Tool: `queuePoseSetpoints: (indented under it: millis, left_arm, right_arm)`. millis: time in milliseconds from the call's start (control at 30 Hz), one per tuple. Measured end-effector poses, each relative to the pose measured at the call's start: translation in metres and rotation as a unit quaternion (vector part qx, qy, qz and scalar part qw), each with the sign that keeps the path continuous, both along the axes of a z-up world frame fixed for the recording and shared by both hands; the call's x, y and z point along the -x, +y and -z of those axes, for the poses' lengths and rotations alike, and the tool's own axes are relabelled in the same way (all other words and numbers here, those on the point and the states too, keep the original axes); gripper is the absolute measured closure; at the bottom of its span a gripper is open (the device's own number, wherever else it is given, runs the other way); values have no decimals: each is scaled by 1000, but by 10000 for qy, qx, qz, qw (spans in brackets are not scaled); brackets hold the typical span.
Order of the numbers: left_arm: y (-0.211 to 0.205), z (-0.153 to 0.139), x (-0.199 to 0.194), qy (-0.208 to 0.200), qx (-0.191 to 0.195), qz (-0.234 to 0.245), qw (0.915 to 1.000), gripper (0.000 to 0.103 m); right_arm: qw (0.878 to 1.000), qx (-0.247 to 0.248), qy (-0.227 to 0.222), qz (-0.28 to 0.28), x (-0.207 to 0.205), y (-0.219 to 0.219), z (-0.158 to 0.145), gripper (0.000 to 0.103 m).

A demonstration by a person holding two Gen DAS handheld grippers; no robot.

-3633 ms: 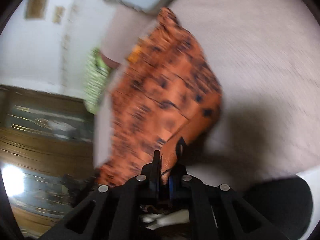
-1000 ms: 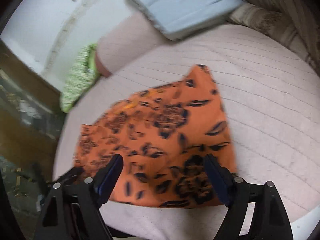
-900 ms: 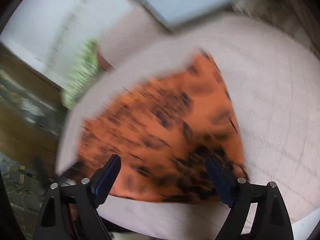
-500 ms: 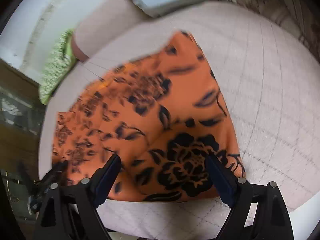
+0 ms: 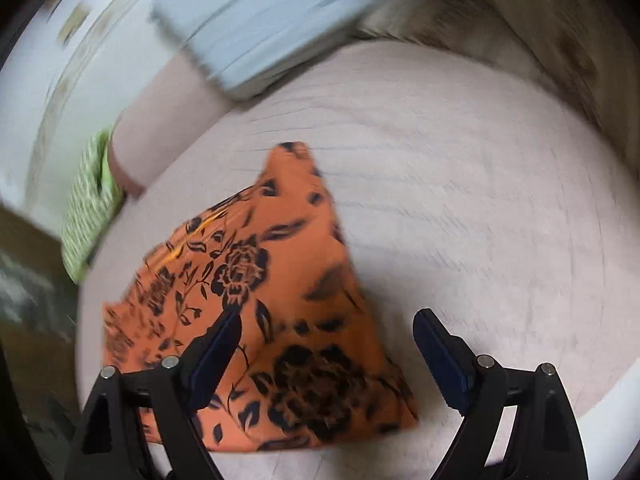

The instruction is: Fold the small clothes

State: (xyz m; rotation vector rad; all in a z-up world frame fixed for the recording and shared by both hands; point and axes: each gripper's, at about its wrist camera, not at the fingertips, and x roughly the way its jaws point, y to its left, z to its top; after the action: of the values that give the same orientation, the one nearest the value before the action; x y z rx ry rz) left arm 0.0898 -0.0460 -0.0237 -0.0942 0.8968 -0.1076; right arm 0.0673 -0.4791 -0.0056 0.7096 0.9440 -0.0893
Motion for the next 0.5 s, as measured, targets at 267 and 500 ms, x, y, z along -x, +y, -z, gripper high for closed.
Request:
queuePoseSetpoints:
  millis: [267,500]
  left_arm:
    - [6,-10,6,-380,355,-250,9983,20]
    - [-1,-8,13,-464,220,-186,9985,20]
  right_arm:
    - [9869,-1555,243,343,47,-4,53,13]
    - [9890,-1429,147,347,27,4,52,13]
